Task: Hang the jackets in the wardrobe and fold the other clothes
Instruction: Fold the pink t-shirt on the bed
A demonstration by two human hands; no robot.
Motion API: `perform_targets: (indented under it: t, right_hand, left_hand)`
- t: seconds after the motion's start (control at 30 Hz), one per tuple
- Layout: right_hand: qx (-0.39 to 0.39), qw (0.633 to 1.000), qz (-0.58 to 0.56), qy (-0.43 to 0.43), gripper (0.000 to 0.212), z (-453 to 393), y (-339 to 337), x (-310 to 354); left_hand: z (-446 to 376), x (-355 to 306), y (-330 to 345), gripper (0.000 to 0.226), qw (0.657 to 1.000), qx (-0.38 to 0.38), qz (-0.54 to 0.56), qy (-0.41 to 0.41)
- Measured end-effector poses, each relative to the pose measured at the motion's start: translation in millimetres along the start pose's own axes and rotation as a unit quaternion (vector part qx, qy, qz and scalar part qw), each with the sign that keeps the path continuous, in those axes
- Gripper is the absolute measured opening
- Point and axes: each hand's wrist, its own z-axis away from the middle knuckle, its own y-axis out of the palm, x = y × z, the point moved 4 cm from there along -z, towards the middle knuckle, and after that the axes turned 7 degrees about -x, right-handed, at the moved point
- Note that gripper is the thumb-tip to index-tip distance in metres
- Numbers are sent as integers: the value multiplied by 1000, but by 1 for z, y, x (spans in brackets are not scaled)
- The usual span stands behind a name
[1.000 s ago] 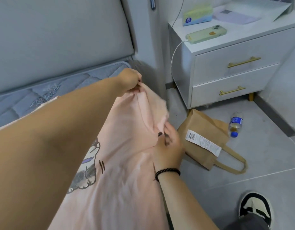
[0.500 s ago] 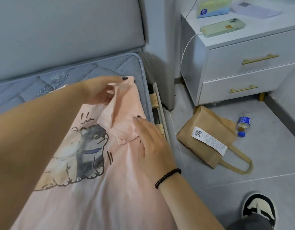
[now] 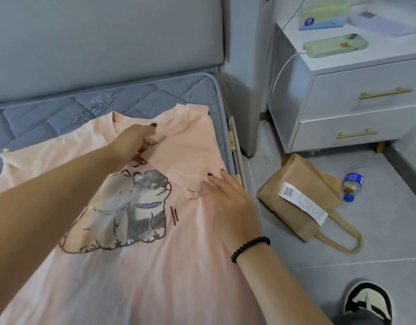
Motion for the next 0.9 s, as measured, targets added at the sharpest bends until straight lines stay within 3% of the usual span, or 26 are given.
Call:
perform_targets:
  t: [0.07,0.13,0.2,0.27,0.37,0.5,0.57,0.63,0.8,0.9]
  right_hand:
    - [-38,999,11,-22,36,2,-1,-1]
    - [-90,995,16,-33,37,4,-5,-3]
    - [-109,992,41,-46,35,7,-10,-3]
    - [-98,990,78,-69,29,6,-13,0]
    - [-27,990,107,-92,41,5,-7,29]
    - [164,981,0,-107,44,5,53,110]
    - [263,959,-9,-106,45,2,93,138]
    - [308,944,35,-115,49,0,122,148]
    - [309,940,89,-108,54,6,138,147]
    - [298,938,140,-107,58,5,146,158]
  left_hand:
    - [10,11,4,6,999,13,0,50]
    - [17,22,6,18,997,-5,3,74]
    - [19,30,4,24,994,-67,58,66]
    - [21,36,-3,17,985,-137,87,56]
    - [28,58,-36,19,968,-236,60,65]
    - [63,111,-103,41,928,-246,-224,169]
    - [74,142,-136,52,912,-252,-296,133]
    - [76,166,-166,58,902,-269,-328,84]
    - [76,211,-226,61,896,-345,-275,-46]
    - [71,218,-231,58,896,-370,-232,-82]
